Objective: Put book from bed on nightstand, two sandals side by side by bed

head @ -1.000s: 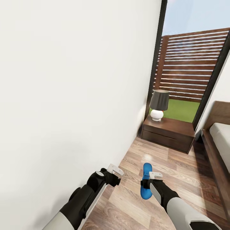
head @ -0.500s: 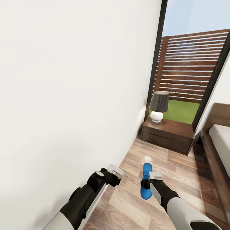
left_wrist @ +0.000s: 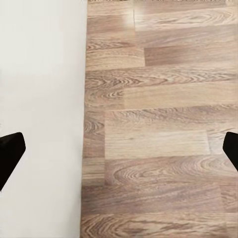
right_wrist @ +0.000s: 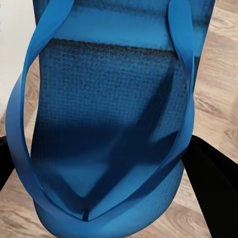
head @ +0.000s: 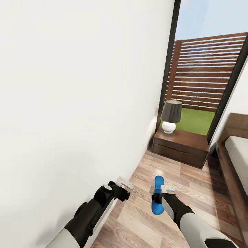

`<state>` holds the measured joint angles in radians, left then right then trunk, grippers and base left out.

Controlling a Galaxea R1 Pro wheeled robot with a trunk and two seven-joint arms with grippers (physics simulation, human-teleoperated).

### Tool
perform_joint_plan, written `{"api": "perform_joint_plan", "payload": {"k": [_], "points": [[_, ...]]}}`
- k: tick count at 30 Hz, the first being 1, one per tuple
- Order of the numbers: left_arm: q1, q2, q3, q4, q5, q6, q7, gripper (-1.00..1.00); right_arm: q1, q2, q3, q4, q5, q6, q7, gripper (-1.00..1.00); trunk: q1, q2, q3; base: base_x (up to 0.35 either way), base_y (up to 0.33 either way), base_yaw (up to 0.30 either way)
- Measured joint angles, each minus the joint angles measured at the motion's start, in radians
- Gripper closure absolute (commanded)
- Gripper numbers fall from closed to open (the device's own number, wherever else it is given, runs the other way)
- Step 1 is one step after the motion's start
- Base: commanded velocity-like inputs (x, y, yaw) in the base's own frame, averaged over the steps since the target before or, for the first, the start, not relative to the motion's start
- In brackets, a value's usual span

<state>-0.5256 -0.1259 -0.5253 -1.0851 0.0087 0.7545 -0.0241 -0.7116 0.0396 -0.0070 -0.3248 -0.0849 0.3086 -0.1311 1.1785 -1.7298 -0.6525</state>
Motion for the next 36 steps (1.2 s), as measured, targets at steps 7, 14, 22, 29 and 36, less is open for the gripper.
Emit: {"api": "perform_joint_plan", "payload": {"k": [7,14,22,29,36], "points": [[0.000,0.000,0.000,0.000,0.000,0.000,0.000,-1.00,0.000,0.000,0.000,0.000,0.000,0.000,0.000,1.00,-0.027,0.049,0.022,0.000,0.000,0.000],[0.000,0.000,-0.001,0.000,0.000,0.000,0.000,-1.00,0.000,0.000,0.001,0.000,0.000,-0.001,0.000,1.00,-0.054,0.098,0.044,0.000,0.000,0.000],[0.000,0.000,-0.001,0.000,-0.001,0.000,0.000,-1.00,0.001,0.000,0.001,0.000,0.000,-0.002,0.000,1.00,-0.084,0.154,0.069,0.000,0.000,0.000],[0.000,0.000,-0.001,0.000,-0.001,0.000,0.000,-1.00,0.001,0.001,0.002,0.001,0.000,-0.052,0.000,1.00,-0.111,0.203,0.091,0.000,0.000,0.000],[0.000,0.000,-0.001,0.000,-0.001,-0.001,0.000,-1.00,0.002,0.000,0.002,0.002,0.000,-0.066,-0.001,1.00,-0.138,0.252,0.113,0.000,0.000,0.000]]}}
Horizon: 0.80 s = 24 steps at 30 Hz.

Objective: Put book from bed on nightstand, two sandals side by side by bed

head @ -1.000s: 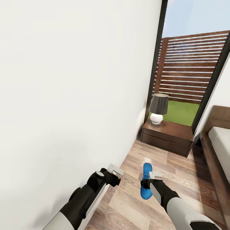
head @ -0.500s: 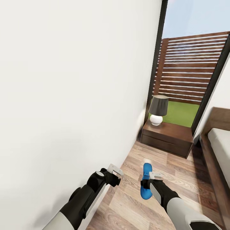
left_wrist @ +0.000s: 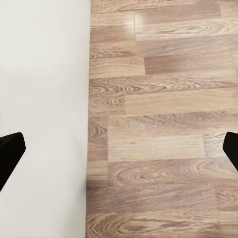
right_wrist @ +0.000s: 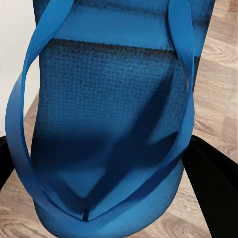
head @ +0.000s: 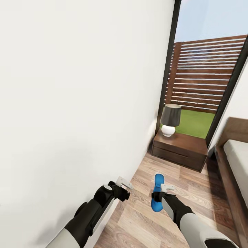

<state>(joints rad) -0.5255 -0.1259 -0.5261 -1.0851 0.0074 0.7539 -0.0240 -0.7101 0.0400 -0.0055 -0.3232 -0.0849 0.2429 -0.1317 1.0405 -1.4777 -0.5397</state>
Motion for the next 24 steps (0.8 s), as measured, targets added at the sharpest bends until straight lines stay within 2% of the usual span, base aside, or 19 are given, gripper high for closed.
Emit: {"api": "perform_joint_plan", "payload": {"k": [14,24], "points": [[-0.001,0.000,0.000,0.005,0.000,-0.001,0.000,-1.00,0.019,-0.002,-0.002,-0.003,0.001,-0.002,0.000,1.00,-0.054,0.098,0.044,0.000,0.000,0.000],[-0.001,0.000,0.000,0.012,0.000,-0.001,0.001,-1.00,0.020,-0.021,-0.003,-0.010,0.000,0.002,-0.001,1.00,-0.092,0.168,0.075,0.000,0.000,0.000]]}}
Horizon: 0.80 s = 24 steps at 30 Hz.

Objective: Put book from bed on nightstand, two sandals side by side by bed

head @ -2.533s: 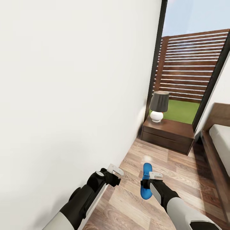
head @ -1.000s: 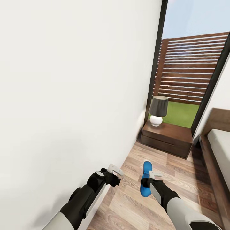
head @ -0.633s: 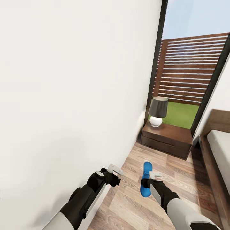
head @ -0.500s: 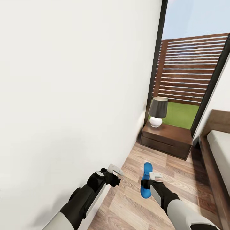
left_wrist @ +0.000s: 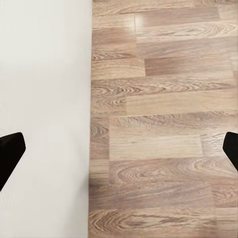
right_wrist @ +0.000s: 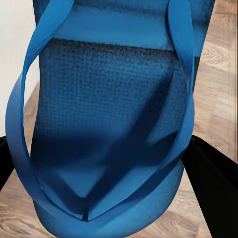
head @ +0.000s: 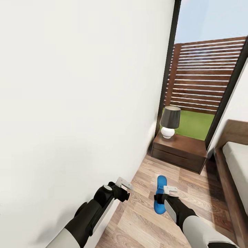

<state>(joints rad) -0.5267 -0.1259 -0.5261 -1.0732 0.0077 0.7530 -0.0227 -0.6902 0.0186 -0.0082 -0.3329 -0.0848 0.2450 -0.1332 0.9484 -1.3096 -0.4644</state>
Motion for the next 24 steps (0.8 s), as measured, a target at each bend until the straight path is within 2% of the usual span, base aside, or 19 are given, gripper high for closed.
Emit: {"api": "perform_joint_plan", "payload": {"k": [11,15,19,24], "points": [[0.000,0.000,0.000,0.002,0.000,-0.001,0.000,-1.00,0.014,-0.032,-0.002,-0.002,-0.005,0.007,0.001,1.00,-0.042,0.077,0.034,0.000,0.000,0.000],[0.000,0.000,0.000,0.002,0.000,-0.002,0.000,-1.00,0.025,-0.032,-0.002,-0.005,-0.006,0.010,0.001,1.00,-0.058,0.105,0.047,0.000,0.000,0.000],[0.000,0.000,0.000,0.002,0.000,-0.003,0.000,-1.00,0.031,-0.031,-0.002,-0.009,-0.007,0.046,0.001,1.00,-0.073,0.133,0.060,0.000,0.000,-0.020],[0.000,0.000,0.000,0.002,-0.001,-0.003,0.001,-1.00,0.033,-0.031,-0.001,-0.016,-0.006,0.065,0.001,1.00,-0.092,0.168,0.075,0.000,0.000,-0.170]]}}
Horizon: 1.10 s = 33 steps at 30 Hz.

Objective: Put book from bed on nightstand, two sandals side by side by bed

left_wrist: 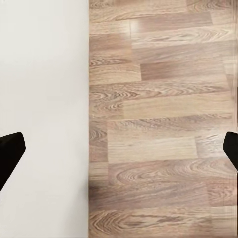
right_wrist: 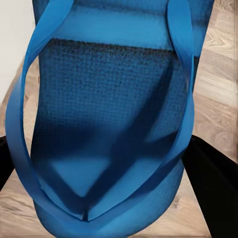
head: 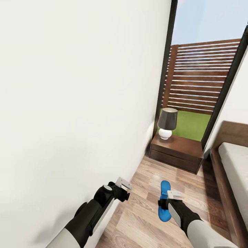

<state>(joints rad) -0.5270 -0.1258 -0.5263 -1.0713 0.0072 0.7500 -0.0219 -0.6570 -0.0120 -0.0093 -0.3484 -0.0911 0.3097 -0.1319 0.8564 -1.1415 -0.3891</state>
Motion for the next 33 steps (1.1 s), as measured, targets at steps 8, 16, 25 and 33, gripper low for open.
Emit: {"api": "perform_joint_plan", "payload": {"k": [8,16,25,33], "points": [[0.000,0.000,0.000,0.000,-0.001,0.000,0.000,-1.00,0.001,0.000,0.000,-0.002,0.000,0.006,0.000,1.00,-0.031,0.056,0.025,0.000,0.000,-0.256],[0.000,0.000,-0.001,0.000,-0.001,0.000,-0.001,-1.00,0.002,0.001,0.001,-0.001,0.000,0.006,0.000,1.00,-0.058,0.105,0.047,0.000,0.000,-0.255],[0.001,0.000,-0.001,-0.001,-0.001,0.000,-0.001,-1.00,0.002,0.001,0.002,0.000,0.000,0.006,0.000,1.00,-0.058,0.105,0.047,0.000,0.000,-0.232],[0.001,0.000,-0.001,-0.001,-0.001,0.000,-0.001,-1.00,0.002,0.001,0.001,0.001,0.000,0.005,0.000,1.00,-0.058,0.105,0.047,0.000,0.000,-0.226]]}}
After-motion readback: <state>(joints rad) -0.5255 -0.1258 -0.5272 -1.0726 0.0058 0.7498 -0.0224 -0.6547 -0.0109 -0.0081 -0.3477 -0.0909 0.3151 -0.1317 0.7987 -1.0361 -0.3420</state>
